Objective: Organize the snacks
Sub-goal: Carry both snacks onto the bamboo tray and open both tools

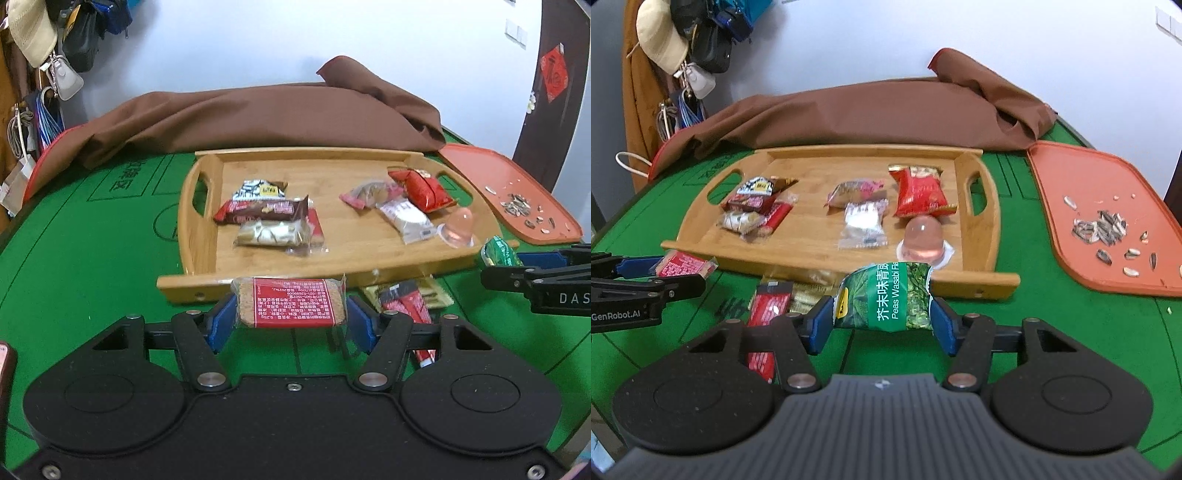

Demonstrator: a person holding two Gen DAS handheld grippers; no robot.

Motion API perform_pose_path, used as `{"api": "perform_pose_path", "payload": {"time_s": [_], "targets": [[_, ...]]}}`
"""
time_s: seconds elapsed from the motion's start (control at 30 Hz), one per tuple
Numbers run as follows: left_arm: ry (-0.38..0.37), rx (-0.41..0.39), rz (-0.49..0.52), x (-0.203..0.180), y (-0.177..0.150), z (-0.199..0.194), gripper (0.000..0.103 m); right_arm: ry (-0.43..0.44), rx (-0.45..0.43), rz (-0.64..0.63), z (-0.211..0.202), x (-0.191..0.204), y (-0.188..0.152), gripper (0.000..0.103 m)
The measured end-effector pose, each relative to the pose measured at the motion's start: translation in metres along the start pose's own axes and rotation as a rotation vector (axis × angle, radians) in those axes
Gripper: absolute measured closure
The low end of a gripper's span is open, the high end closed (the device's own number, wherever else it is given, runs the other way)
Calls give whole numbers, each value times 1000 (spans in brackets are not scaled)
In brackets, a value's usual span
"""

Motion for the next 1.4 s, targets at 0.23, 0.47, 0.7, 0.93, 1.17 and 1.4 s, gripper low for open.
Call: {"api": "perform_pose_path", "payload": {"time_s": [0.23,0.47,0.7,0.93,1.17,1.4], "targets": [[-3,-22,-10,-1,18,-2,42,7,-16,4,0,5,16,44],[0,-26,-9,0,33,3,42,11,-12,-3,7,12,29,45],[-11,-15,-36,7,55,11,42,25,7,15,17,14,50,46],[-43,1,-59,18,86,22,42,31,26,53,27,12,81,47],[-111,24,-91,30,124,39,42,25,95,106,55,7,125,47],[-78,48,-96,35,154,75,42,-12,149,77,89,19,151,47]]}}
Point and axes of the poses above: each gripper's, at about its wrist camera, not at the fingertips, and z roughly the way its jaws point, x to its left, y to its top, the point moved 1 cm from there along z, roughly the way its jaws point, and after that the axes turned 10 degrees about x, right-handed, at the moved point
